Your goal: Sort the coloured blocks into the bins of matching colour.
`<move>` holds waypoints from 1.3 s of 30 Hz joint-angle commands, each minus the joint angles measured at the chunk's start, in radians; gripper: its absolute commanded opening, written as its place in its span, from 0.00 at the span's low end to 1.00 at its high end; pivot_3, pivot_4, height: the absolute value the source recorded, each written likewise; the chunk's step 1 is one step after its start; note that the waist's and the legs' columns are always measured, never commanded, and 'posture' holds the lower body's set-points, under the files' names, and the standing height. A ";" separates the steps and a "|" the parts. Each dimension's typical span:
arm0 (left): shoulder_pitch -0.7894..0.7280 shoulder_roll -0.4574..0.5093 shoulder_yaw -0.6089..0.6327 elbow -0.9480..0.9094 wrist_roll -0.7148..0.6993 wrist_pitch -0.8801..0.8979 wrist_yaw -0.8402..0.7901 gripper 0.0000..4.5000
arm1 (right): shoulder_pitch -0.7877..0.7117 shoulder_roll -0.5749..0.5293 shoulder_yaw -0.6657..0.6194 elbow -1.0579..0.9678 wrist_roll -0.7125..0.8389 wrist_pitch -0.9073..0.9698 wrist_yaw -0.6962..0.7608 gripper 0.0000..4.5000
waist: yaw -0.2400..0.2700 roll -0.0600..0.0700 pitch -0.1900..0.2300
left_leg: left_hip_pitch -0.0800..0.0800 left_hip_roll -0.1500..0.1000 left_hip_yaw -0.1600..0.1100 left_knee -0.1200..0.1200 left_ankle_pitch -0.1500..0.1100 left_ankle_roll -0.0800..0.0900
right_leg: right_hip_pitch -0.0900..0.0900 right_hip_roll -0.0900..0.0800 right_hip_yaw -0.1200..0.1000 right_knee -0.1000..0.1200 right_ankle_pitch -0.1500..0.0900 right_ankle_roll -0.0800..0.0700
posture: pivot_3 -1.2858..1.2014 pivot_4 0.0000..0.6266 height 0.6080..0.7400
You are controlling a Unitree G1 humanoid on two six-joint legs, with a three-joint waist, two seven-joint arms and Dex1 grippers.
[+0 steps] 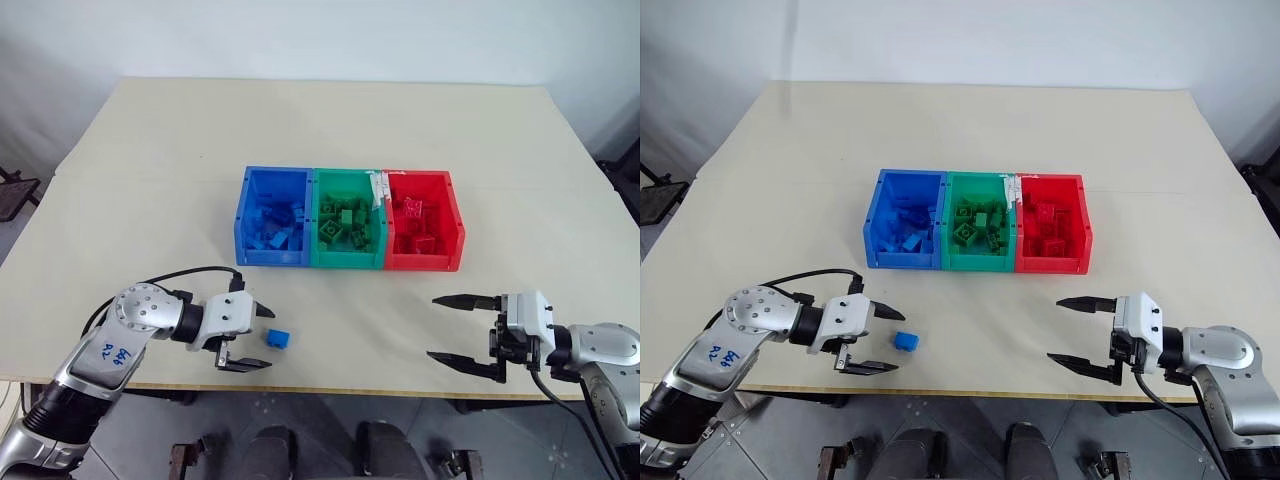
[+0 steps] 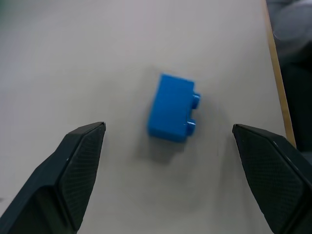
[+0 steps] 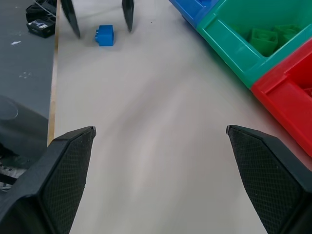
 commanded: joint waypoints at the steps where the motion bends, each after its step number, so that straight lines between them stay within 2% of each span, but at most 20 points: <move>1: -0.023 -0.014 -0.012 0.012 0.013 -0.015 0.000 0.79 | 0.009 0.000 -0.030 -0.052 0.022 0.015 -0.030 1.00 | 0.000 0.000 0.000 | 0.000 0.000 0.000 0.000 0.000 0.000 | 0.000 0.000 0.000 0.000 0.000 0.000 | 0.52 0.24 1.00; 9: 0.000 -0.021 -0.016 0.020 0.020 -0.034 0.006 0.26 | 0.013 0.005 -0.025 -0.074 0.027 0.023 -0.058 1.00 | 0.001 0.000 0.000 | 0.000 0.000 0.000 0.000 0.000 0.000 | 0.000 0.000 0.000 0.000 0.000 0.000 | 0.52 0.24 1.00; 13: 0.020 -0.030 0.017 0.033 0.005 -0.065 0.027 0.26 | 0.010 0.017 -0.027 -0.069 0.036 0.016 -0.061 1.00 | 0.001 0.000 0.000 | 0.000 0.000 0.000 0.000 0.000 0.000 | 0.000 0.000 0.000 0.000 0.000 0.000 | 0.52 0.24 1.00; 17: 0.058 -0.060 0.151 0.006 -0.082 -0.072 0.083 0.26 | 0.007 0.067 -0.048 -0.086 0.074 0.023 -0.110 1.00 | 0.000 0.000 0.000 | 0.000 0.000 -0.001 0.000 0.000 0.000 | 0.000 0.000 0.000 0.000 0.000 0.000 | 0.52 0.24 1.00; 21: 0.051 -0.170 0.331 -0.040 -0.215 0.058 0.270 0.26 | -0.021 0.173 -0.073 -0.112 0.086 -0.001 -0.231 1.00 | -0.001 0.000 0.000 | 0.000 0.001 -0.001 0.001 0.000 0.000 | 0.000 -0.002 0.000 0.000 0.000 0.000 | 0.52 0.24 1.00; 24: -0.081 -0.261 0.428 -0.012 -0.265 0.164 0.467 0.26 | -0.048 0.229 -0.079 -0.115 0.071 -0.007 -0.316 1.00 | 0.003 0.000 0.000 | 0.000 0.000 -0.002 0.002 0.000 -0.001 | 0.000 -0.001 -0.001 0.002 0.000 0.000 | 0.52 0.24 1.00; 28: -0.230 -0.299 0.405 0.063 -0.252 0.224 0.537 0.26 | -0.066 0.252 -0.072 -0.107 0.061 -0.008 -0.352 1.00 | 0.019 0.000 0.000 | -0.001 -0.001 -0.002 0.008 0.000 -0.001 | 0.000 0.000 -0.001 0.003 0.001 0.001 | 0.52 0.24 1.00; 34: -0.355 -0.312 0.291 0.237 -0.189 0.189 0.479 0.26 | -0.103 0.251 -0.071 -0.088 0.056 -0.021 -0.370 1.00 | 0.019 0.000 0.000 | -0.001 -0.002 -0.001 0.007 0.000 0.000 | 0.000 0.001 0.000 0.004 0.001 0.002 | 0.52 0.24 1.00; 35: -0.361 -0.310 0.288 0.250 -0.186 0.188 0.478 0.38 | -0.104 0.251 -0.071 -0.089 0.056 -0.022 -0.371 1.00 | 0.017 0.000 0.000 | -0.001 -0.002 -0.001 0.007 0.000 0.000 | 0.000 0.001 0.000 0.004 0.001 0.002 | 0.52 0.24 1.00; 39: -0.365 -0.306 0.292 0.271 -0.192 0.190 0.469 0.63 | -0.095 0.249 -0.073 -0.095 0.059 -0.026 -0.375 1.00 | 0.007 0.000 0.000 | -0.001 -0.001 -0.001 0.005 0.000 0.000 | -0.001 0.002 0.000 0.003 0.001 0.002 | 0.52 0.24 1.00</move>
